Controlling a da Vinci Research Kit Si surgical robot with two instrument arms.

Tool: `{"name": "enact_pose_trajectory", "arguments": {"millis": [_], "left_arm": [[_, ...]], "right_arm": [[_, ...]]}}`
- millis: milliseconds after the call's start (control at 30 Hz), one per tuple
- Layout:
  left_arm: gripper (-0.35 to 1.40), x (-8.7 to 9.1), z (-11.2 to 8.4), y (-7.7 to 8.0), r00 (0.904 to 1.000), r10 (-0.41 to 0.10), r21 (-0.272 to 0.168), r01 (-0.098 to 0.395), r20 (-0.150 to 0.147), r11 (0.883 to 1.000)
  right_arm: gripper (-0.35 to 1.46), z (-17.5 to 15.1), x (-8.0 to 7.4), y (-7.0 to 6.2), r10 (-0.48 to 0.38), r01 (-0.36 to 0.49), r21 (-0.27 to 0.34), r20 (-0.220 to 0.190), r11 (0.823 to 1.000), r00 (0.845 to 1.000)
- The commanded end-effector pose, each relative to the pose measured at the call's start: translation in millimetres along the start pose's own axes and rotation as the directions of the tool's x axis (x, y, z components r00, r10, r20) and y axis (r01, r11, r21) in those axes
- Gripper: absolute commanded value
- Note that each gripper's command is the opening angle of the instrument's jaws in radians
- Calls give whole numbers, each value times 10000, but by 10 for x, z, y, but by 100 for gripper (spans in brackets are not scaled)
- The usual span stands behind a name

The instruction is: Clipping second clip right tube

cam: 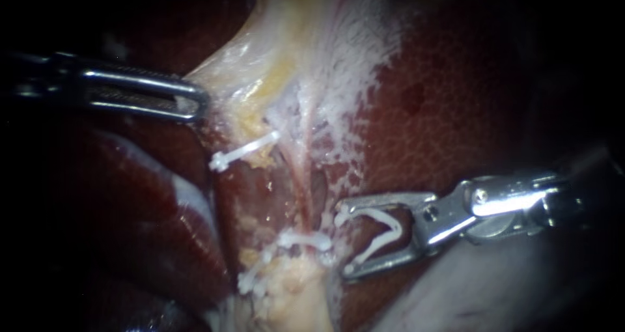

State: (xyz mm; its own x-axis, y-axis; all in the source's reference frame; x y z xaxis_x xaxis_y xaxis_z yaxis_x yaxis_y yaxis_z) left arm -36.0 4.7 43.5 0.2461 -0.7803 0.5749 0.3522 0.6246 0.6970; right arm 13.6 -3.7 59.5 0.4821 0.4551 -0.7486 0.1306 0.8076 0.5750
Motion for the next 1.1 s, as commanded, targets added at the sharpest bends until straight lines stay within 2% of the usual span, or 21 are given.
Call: {"name": "enact_pose_trajectory", "arguments": {"millis": [33,200,467,667,833,1100], "left_arm": [[-35,-2,-2,-4,10000,70,-28,-70,40,10000],[-35,-5,-5,-14,9999,102,-69,-101,75,9999],[-35,-5,-5,-15,9999,99,-74,-99,76,9999],[-35,-5,-5,-15,9999,100,-74,-99,76,9999],[-35,-5,-4,-15,9999,101,-77,-100,77,9999],[-35,-5,-4,-15,9999,100,-79,-100,78,9999]], "right_arm": [[60,3,2,2,212,-212,-17,-13,9998,9998],[60,15,8,8,843,-843,60,-35,9964,9964],[58,36,18,16,1352,-1352,413,27,9900,9908],[53,51,19,15,1780,-1804,1319,304,9747,9836],[51,58,19,12,2205,-2233,1503,350,9631,9748],[47,63,21,13,2525,-2529,1596,234,9542,9673]]}}
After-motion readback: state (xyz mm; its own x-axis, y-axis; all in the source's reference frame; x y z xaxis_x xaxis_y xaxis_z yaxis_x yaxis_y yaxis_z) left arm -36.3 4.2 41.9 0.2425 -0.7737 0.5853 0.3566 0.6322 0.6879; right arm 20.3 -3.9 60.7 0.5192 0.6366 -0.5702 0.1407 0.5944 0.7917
